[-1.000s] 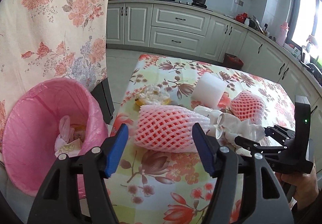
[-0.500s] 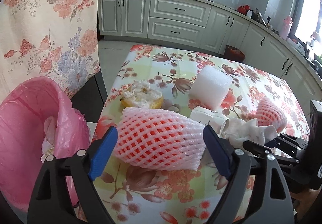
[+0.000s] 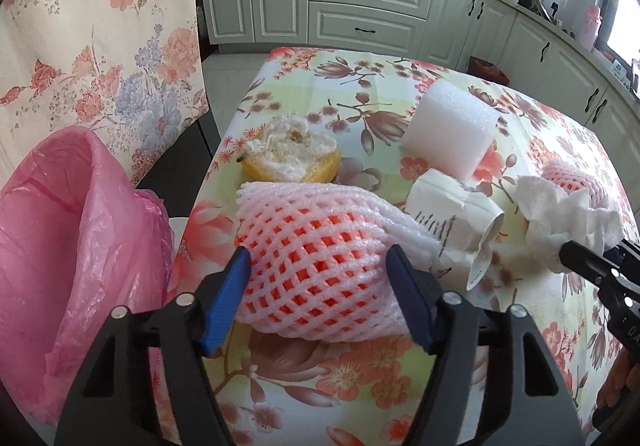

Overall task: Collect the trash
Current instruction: 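Grasp a pink foam fruit net with the left tool while the right tool grasps a white tissue, then carry the foam net and tissue over the pink bin with both tools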

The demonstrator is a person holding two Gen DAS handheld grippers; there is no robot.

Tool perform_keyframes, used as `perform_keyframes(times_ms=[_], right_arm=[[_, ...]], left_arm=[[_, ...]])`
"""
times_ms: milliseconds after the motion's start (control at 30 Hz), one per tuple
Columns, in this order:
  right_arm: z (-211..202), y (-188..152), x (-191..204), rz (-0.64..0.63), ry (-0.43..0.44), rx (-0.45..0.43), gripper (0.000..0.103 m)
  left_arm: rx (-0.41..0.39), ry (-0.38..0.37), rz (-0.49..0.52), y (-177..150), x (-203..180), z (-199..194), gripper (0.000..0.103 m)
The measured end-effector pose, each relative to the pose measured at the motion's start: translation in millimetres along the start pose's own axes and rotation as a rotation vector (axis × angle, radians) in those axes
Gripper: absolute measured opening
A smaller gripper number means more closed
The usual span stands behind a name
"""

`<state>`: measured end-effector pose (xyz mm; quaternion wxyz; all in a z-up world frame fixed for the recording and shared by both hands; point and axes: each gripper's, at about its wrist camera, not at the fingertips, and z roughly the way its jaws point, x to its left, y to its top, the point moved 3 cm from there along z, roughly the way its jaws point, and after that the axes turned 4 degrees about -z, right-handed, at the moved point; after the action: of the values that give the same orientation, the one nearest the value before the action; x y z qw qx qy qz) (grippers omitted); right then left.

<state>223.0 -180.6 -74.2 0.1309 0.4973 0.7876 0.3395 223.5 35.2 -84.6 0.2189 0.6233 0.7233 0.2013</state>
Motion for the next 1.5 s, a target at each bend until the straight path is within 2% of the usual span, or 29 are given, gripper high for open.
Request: perform_keyframes(times_ms=[167, 267, 500, 767, 1133, 1500], right_arm=[[-5.0, -1.0, 2.3, 0.004, -0.003, -0.011, 0.031], [-9.0, -0.6, 5.8, 0.003, -0.005, -0.020, 0.031], [-20.5, -1.1, 12.7, 0.005, -0.007, -0.038, 0.031], [-39.8, 0.6, 20.1, -0.004, -0.017, -0.070, 0.031], [-68.2, 8.9, 36.2, -0.035, -0.050, -0.124, 0.031], [-82.7, 22.3, 61.3, -0.081, -0.060, -0.158, 0.031]], left_arm=[[0.001, -0.018, 0.012, -3.5, 0.6, -5.0, 0.036], [-0.007, -0.044, 0.001, -5.4, 2.5, -13.1, 0.029], [-0.037, -0.089, -0.012, -17.8, 4.2, -36.7, 0.028], [-0.088, -0.107, -0.023, -23.9, 4.4, -70.5, 0.028], [-0.164, -0.107, -0.049, -27.4, 19.6, -112.9, 0.028], [-0.224, -0.090, -0.095, -28.0, 51.3, -144.3, 0.028]])
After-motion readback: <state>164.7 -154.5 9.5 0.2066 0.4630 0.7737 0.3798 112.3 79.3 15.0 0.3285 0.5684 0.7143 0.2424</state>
